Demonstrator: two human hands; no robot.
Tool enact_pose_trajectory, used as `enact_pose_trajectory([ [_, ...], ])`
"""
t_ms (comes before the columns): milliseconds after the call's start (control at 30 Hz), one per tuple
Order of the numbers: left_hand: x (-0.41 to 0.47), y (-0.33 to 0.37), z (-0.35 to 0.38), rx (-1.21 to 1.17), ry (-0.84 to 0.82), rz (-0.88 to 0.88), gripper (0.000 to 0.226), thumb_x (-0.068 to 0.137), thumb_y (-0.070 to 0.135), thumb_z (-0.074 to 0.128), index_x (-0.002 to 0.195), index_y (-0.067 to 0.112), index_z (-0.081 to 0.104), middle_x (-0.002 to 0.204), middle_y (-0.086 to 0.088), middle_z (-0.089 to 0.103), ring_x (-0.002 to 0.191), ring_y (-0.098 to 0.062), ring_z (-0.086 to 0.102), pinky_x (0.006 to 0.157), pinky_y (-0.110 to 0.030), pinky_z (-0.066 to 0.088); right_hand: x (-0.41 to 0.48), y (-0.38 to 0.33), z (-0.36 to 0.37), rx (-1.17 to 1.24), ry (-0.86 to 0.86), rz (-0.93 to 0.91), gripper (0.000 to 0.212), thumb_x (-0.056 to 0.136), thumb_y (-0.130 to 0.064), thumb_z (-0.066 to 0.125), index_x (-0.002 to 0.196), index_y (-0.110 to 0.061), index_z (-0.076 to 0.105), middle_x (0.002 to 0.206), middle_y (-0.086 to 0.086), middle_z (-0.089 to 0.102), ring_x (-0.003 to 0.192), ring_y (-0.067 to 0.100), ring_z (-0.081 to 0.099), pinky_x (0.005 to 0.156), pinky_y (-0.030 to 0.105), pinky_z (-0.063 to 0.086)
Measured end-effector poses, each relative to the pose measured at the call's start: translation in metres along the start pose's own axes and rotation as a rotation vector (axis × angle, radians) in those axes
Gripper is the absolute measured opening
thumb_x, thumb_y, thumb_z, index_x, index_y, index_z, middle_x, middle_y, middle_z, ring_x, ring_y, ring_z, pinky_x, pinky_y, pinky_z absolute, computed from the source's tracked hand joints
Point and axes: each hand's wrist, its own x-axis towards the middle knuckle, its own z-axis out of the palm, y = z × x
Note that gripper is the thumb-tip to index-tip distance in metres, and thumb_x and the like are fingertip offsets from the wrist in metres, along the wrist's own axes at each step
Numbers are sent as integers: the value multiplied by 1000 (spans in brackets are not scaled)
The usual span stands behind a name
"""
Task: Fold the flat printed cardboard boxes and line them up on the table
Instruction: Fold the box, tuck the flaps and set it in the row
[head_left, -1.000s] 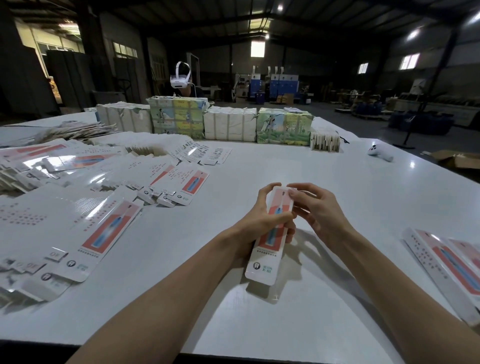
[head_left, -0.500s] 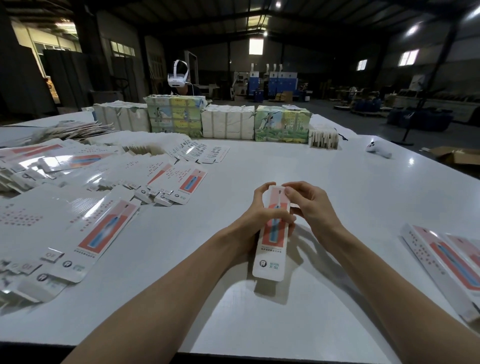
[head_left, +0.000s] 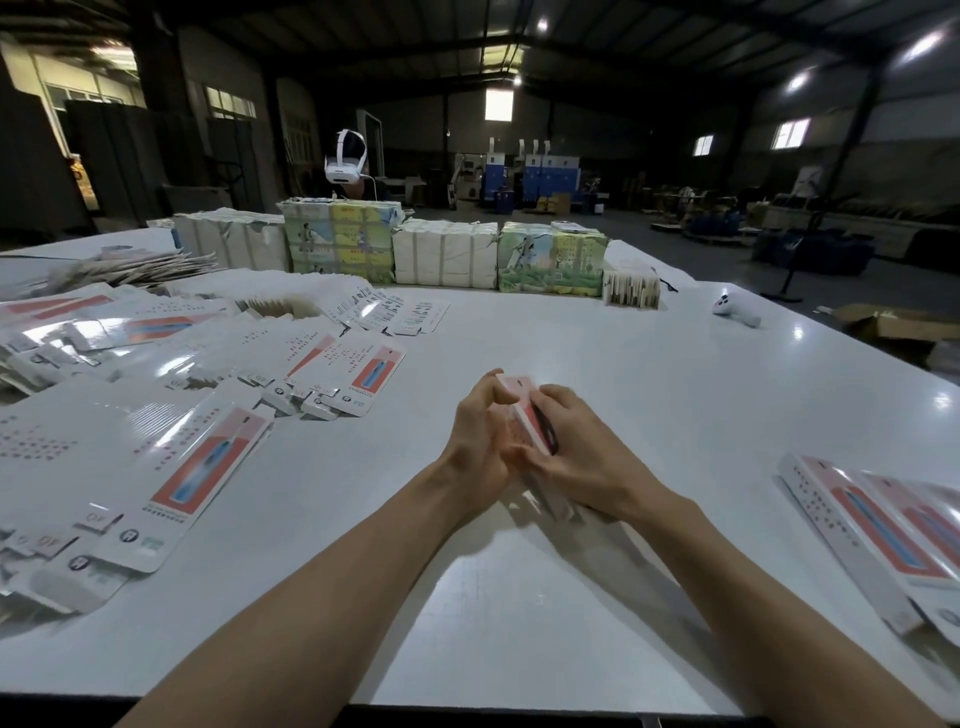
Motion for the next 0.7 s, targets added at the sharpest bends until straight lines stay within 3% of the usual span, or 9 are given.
enact_pose_trajectory([
  [100, 3, -3, 1, -69, -26, -88, 26, 93, 23, 52, 109, 9, 65, 112, -19, 66, 106, -34, 67, 90, -46, 57, -11, 0, -10, -42, 11, 2, 39, 104, -37, 60, 134, -12, 51, 136, -3, 49, 105, 14, 57, 89, 27, 51],
  [200, 15, -13, 1, 31, 126, -137, 43, 101, 34, 58, 136, 9, 61, 135, -21, 64, 124, -32, 66, 105, -46, 56, -32, 8, -18, -130, 60, 55, 20, 106, -35, 55, 114, -19, 47, 110, -5, 48, 85, 15, 52, 75, 28, 43],
  [267, 20, -19, 0, 61, 197, -85, 39, 102, 33, 60, 137, 15, 58, 139, -18, 60, 127, -29, 63, 105, -43, 56, -46, 20, -26, -172, 90, 111, 19, 105, -36, 56, 112, -22, 46, 106, -6, 47, 86, 15, 51, 76, 31, 46],
  [400, 17, -19, -3, 100, 82, -112, 49, 85, 34, 74, 126, 7, 71, 112, -12, 64, 104, -23, 67, 100, -43, 59, -76, 50, -48, -227, 79, 321, 27, 101, -35, 65, 117, -26, 45, 110, -10, 49, 95, 14, 57, 90, 31, 52],
  [467, 15, -19, -1, 173, 39, -106, 43, 84, 29, 74, 120, 7, 76, 110, -11, 64, 104, -21, 67, 97, -39, 60, -94, 67, -57, -319, 35, 454, 35, 103, -31, 62, 133, -25, 46, 134, -3, 52, 120, 20, 55, 108, 37, 46],
  [533, 13, -20, 0, 238, 10, -85, 33, 88, 23, 71, 117, 9, 78, 115, -13, 64, 112, -22, 67, 93, -34, 60, -111, 82, -64, -459, 13, 554, 52, 107, -26, 52, 155, -18, 34, 161, 4, 37, 152, 27, 32, 128, 46, 23],
  [567, 12, -20, 1, 269, -5, -74, 31, 88, 21, 71, 117, 10, 78, 118, -13, 65, 116, -22, 66, 93, -32, 59, -118, 88, -67, -492, 21, 588, 56, 108, -24, 50, 159, -15, 28, 166, 5, 29, 158, 27, 21, 130, 48, 16],
  [700, 8, -17, 1, 346, -61, -78, 25, 93, 17, 71, 116, 13, 78, 113, -9, 71, 110, -19, 71, 91, -26, 58, -141, 100, -81, -563, 17, 680, 61, 110, -25, 46, 162, -9, 20, 173, 8, 15, 162, 27, 4, 131, 48, 12],
])
